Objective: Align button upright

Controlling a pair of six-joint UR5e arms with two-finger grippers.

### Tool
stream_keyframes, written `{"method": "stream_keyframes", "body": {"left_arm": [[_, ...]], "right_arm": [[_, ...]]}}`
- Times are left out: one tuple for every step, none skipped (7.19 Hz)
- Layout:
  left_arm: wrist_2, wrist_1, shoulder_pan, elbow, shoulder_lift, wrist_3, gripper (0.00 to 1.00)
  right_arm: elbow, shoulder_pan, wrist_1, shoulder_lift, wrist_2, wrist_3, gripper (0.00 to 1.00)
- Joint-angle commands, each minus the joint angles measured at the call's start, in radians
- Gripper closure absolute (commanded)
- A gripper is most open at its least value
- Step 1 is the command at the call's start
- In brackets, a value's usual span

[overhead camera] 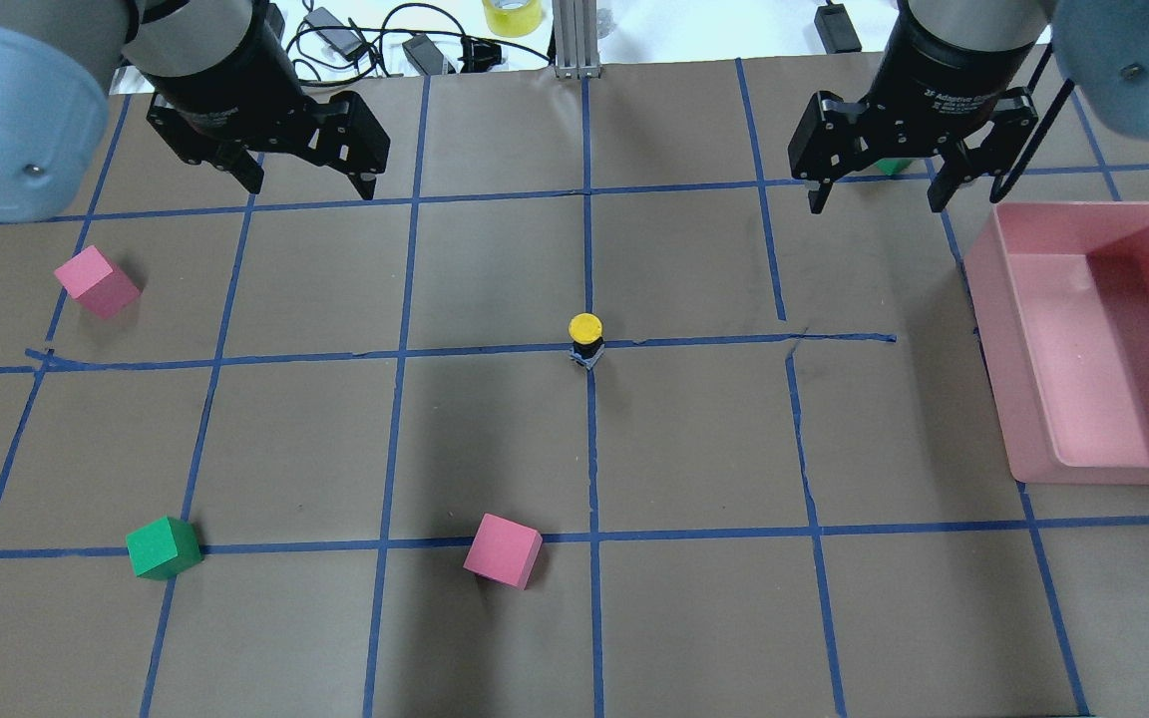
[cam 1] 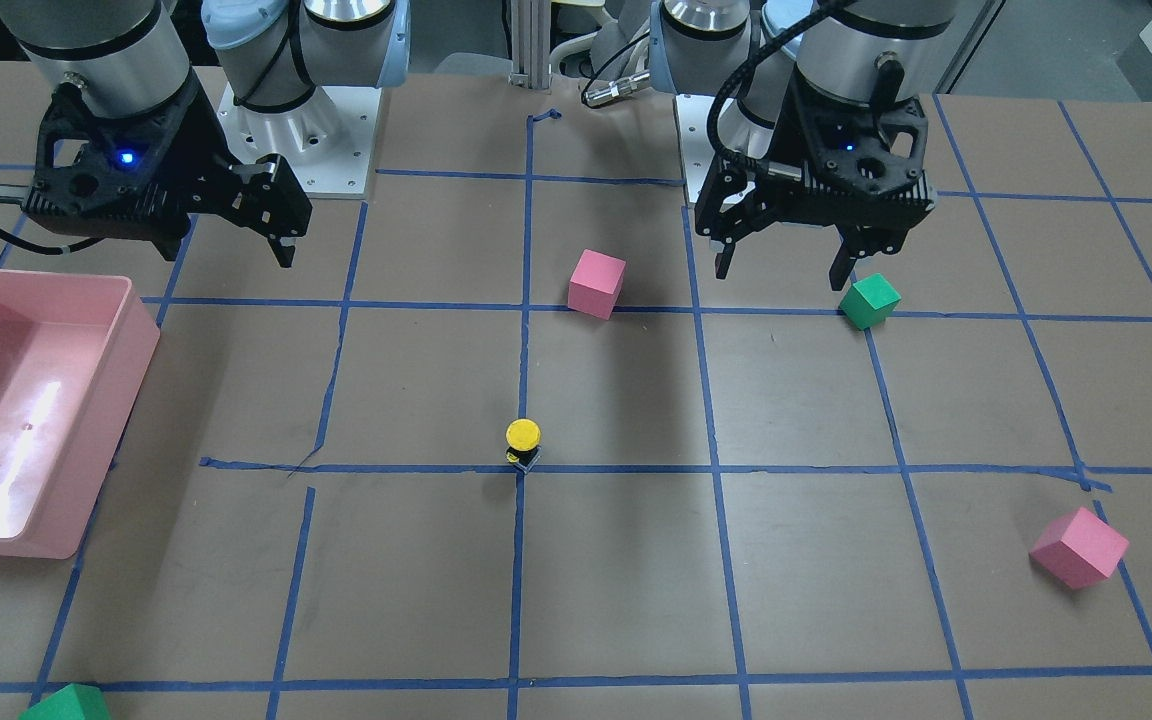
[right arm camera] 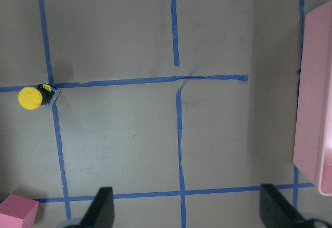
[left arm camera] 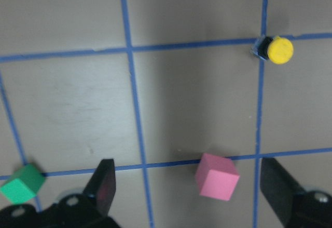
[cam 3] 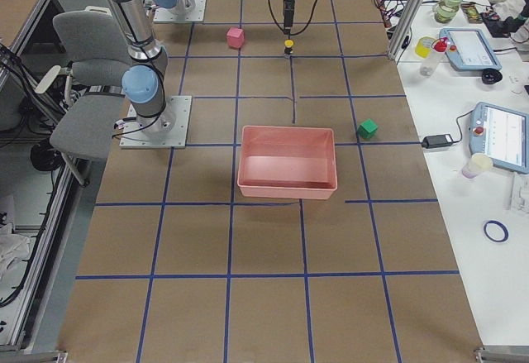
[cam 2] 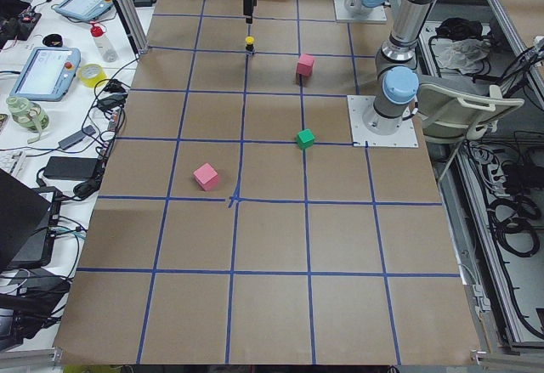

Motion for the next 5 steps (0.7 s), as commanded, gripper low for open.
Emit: {"method": "stream_keyframes", "body": {"left_arm": [[-0.001, 0.003, 0.001, -0.035, 0.035, -0.009, 0.00], [0.000, 0.003, 0.001, -0.043, 0.043, -0.010, 0.00], [0.000, -0.004, -0.001, -0.044, 0.053, -0.018, 0.00], [0.000, -0.004, 0.001, -0.046, 0.057, -0.016, 0.00], [-0.004, -0.003, 0.001, -0.058, 0.063, -0.016, 0.00]], "right_arm": [[0.000, 0.000, 0.000, 0.000, 0.000, 0.000, 0.00], [0.000, 0.000, 0.000, 0.000, 0.000, 0.000, 0.00], [0.000, 0.000, 0.000, 0.000, 0.000, 0.000, 0.00], [0.000, 0.000, 0.000, 0.000, 0.000, -0.002, 0.00], [0.000, 0.000, 0.000, 0.000, 0.000, -0.002, 0.00]]}}
